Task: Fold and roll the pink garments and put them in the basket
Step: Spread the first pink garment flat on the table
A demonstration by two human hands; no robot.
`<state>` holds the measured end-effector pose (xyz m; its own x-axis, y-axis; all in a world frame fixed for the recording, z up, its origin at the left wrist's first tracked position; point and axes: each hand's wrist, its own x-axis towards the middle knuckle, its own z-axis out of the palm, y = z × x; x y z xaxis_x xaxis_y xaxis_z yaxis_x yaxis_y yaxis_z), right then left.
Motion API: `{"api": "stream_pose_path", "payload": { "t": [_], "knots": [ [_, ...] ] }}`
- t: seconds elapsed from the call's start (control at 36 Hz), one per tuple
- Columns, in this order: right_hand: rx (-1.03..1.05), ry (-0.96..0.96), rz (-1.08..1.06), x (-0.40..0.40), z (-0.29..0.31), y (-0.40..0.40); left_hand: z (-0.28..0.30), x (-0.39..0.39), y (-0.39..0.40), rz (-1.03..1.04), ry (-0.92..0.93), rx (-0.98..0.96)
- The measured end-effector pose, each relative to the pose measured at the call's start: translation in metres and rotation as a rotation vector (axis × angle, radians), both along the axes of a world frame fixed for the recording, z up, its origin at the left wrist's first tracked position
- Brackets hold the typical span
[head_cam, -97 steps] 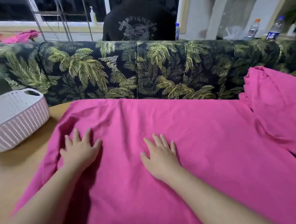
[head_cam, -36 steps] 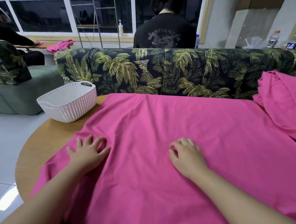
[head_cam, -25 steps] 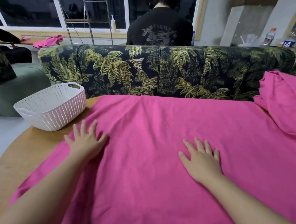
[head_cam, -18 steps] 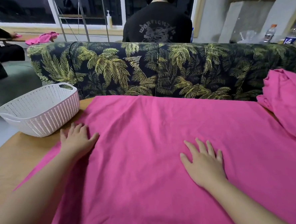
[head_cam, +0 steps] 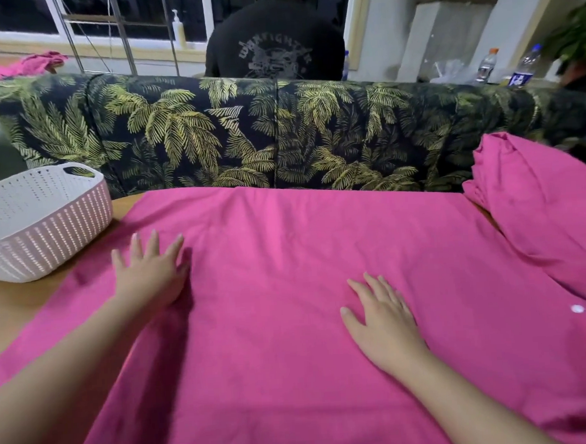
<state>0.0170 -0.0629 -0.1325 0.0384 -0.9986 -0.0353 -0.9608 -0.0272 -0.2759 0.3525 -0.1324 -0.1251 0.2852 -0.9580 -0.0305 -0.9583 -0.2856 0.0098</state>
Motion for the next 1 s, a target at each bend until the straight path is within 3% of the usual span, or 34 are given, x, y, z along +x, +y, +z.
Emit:
{"api": "stream_pose_path", "payload": {
  "t": [0.17, 0.31, 0.47, 0.58, 0.75, 0.89, 0.94, 1.0],
  "knots": [
    [-0.033, 0.082, -0.200, -0.074, 0.004, 0.035, 0.001, -0.133, 0.072, -0.454, 0.172, 0.090],
    [0.043, 0.122, -0.327, -0.138, 0.005, 0.085, -0.015, -0.194, 0.136, -0.746, 0.103, 0.081],
    [0.091, 0.164, -0.397, -0.193, 0.004, 0.156, -0.020, -0.182, 0.159, -0.733, 0.023, 0.021],
    [0.080, 0.158, -0.483, -0.218, 0.003, 0.189, -0.021, -0.173, 0.172, -0.714, 0.065, -0.018],
    [0.071, 0.231, -0.584, -0.209, 0.010, 0.210, -0.016, -0.158, 0.198, -0.724, 0.073, 0.039],
    [-0.042, 0.104, -0.285, -0.155, 0.021, 0.184, -0.014, -0.155, 0.225, -0.802, 0.117, 0.084],
    [-0.040, 0.025, -0.124, -0.127, 0.022, 0.169, -0.014, -0.149, 0.228, -0.818, 0.293, 0.089],
    [-0.044, -0.017, -0.003, -0.100, 0.021, 0.155, -0.013, -0.134, 0.226, -0.728, 0.513, -0.029]
  ]
}}
